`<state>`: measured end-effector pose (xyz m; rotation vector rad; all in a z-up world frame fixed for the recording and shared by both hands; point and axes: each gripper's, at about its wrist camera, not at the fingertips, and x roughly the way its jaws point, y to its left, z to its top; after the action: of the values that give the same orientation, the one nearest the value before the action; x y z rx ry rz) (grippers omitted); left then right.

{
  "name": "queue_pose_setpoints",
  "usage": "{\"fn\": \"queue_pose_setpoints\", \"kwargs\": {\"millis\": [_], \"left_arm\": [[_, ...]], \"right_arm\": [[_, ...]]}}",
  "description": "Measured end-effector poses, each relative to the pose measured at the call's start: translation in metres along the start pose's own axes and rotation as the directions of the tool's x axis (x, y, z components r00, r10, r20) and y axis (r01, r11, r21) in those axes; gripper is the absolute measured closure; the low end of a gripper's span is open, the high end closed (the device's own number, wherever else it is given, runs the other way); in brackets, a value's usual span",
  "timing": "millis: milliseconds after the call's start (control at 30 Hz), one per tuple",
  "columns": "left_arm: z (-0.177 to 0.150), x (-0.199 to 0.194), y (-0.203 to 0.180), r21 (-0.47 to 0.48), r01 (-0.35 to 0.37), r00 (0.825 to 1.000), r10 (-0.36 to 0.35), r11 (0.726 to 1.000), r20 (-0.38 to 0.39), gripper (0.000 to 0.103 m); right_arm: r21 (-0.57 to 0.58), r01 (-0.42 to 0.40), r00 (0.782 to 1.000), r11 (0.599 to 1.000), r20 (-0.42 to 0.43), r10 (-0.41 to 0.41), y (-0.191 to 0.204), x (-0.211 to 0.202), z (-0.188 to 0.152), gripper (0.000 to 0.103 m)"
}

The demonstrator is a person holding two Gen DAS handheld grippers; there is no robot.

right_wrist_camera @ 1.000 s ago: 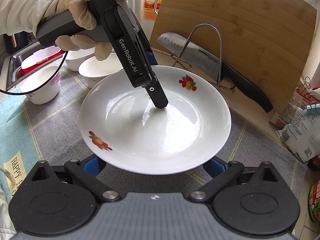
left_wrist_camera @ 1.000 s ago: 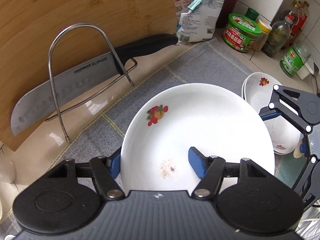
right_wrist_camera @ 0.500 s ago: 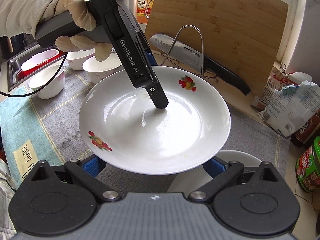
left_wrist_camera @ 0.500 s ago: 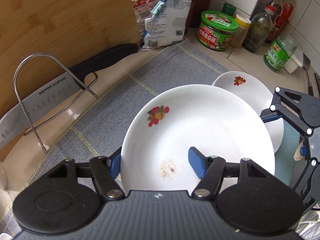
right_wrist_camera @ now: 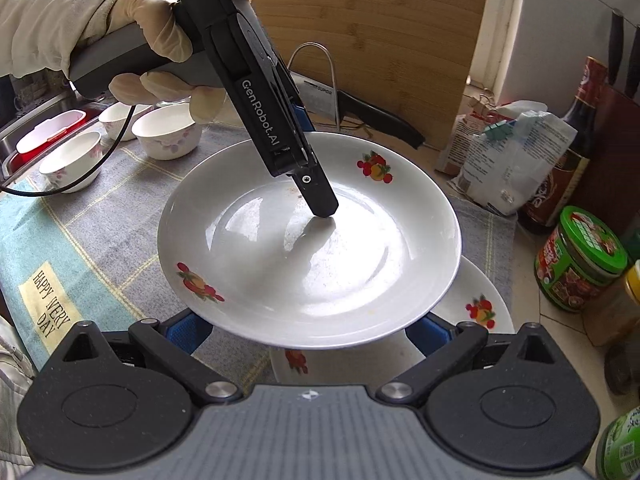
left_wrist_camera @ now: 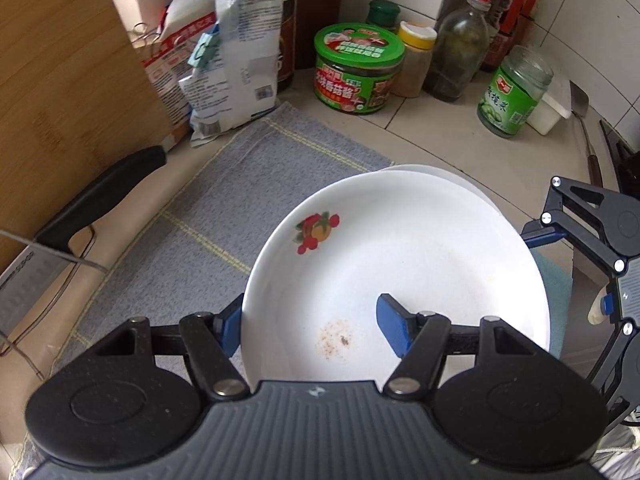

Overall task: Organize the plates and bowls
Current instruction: 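Lower the fruit-print plate with both tools onto the stacked plates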

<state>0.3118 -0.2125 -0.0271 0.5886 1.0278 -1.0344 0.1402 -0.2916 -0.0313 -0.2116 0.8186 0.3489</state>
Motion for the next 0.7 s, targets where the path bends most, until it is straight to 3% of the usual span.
{"fn": "queue_pose_setpoints", "kwargs": {"millis": [333, 700], "left_arm": [[0.030, 0.025, -0.027, 0.073, 0.053, 0.999, -0.052, 0.996, -0.016, 0.036], [0.043, 0.045, -0.040, 0.109, 0.085, 0.996, -0.080, 0.990, -0.046, 0.037]], "right_arm": [[0.075, 0.066, 0.998, 0.995, -0.024, -0.064, -0.015, -0.014, -0.023, 0.000], [0.128, 0.082, 0.995, 0.988, -0.059, -0.075, -0.027, -0.012, -0.038, 0.000]]}}
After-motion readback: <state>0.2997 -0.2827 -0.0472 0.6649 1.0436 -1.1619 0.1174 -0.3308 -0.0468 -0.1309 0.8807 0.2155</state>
